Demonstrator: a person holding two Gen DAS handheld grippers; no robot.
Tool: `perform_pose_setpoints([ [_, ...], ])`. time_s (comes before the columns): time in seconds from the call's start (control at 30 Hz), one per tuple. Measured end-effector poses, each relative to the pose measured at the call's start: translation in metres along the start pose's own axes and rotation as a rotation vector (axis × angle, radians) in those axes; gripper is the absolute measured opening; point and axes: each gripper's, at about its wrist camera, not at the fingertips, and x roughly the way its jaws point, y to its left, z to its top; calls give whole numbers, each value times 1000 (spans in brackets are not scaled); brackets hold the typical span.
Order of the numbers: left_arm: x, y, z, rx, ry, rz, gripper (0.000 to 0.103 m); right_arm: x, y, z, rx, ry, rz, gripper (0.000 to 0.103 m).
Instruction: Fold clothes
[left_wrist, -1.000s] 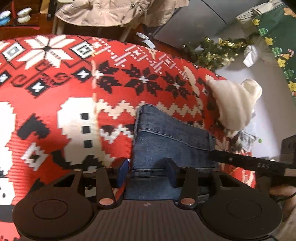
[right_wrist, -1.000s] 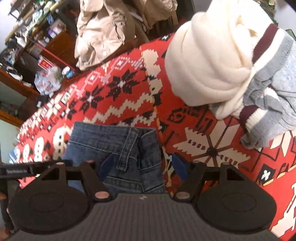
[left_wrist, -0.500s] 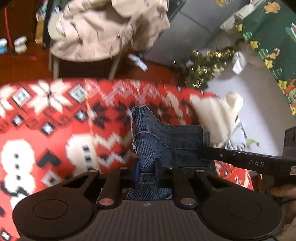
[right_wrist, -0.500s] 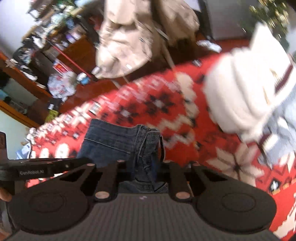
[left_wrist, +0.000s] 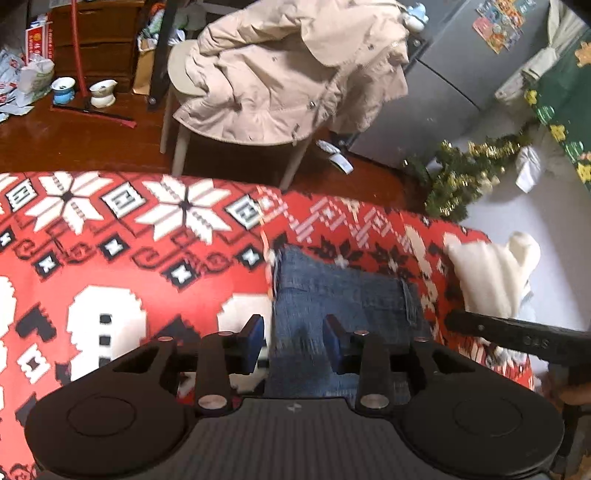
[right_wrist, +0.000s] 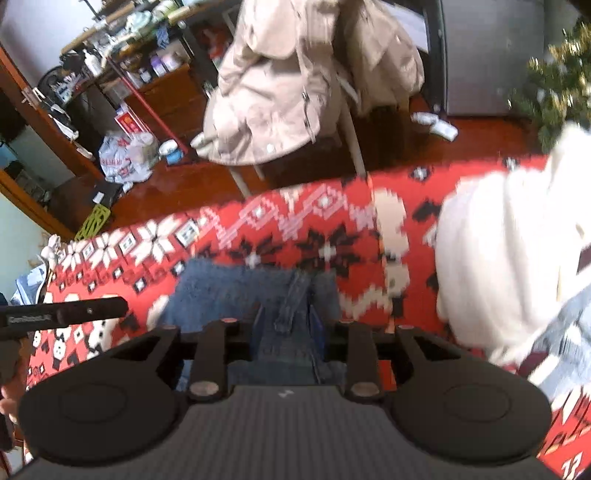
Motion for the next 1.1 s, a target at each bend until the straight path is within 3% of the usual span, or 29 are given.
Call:
perform_pose_setpoints([
  [0.03, 2, 0, -3, 10, 5, 6, 26, 3, -3, -4, 9, 7, 3, 22],
  [0.1, 7, -1, -9, 27, 23, 19, 10, 12, -10, -9, 43, 17, 4, 21],
  [0.4, 18, 3, -19, -9, 58, 5, 11, 58, -39, -7, 235, 27, 103, 24],
  [0.43, 19, 3, -19, -16, 61, 1, 11, 61, -39, -7, 235, 31, 112, 17],
  [0.5, 17, 2, -19, -19, 58, -10, 11, 59, -33, -6, 200, 35, 104, 9],
  [0.63, 5, -8, -14, -1, 23, -72, 11, 27, -8, -4, 52, -37, 33, 8],
  [0.73, 12, -14, -14, 30, 41, -79, 11, 11, 6, -4, -50, -80, -38, 8],
  [0.93, 35, -14, -26, 48, 94, -102, 11, 49, -15, -9, -61, -17, -96, 9],
  [1.1, 31, -18, -31, 79, 91, -97, 11, 58, -12, -14, -132, -34, -126, 9],
])
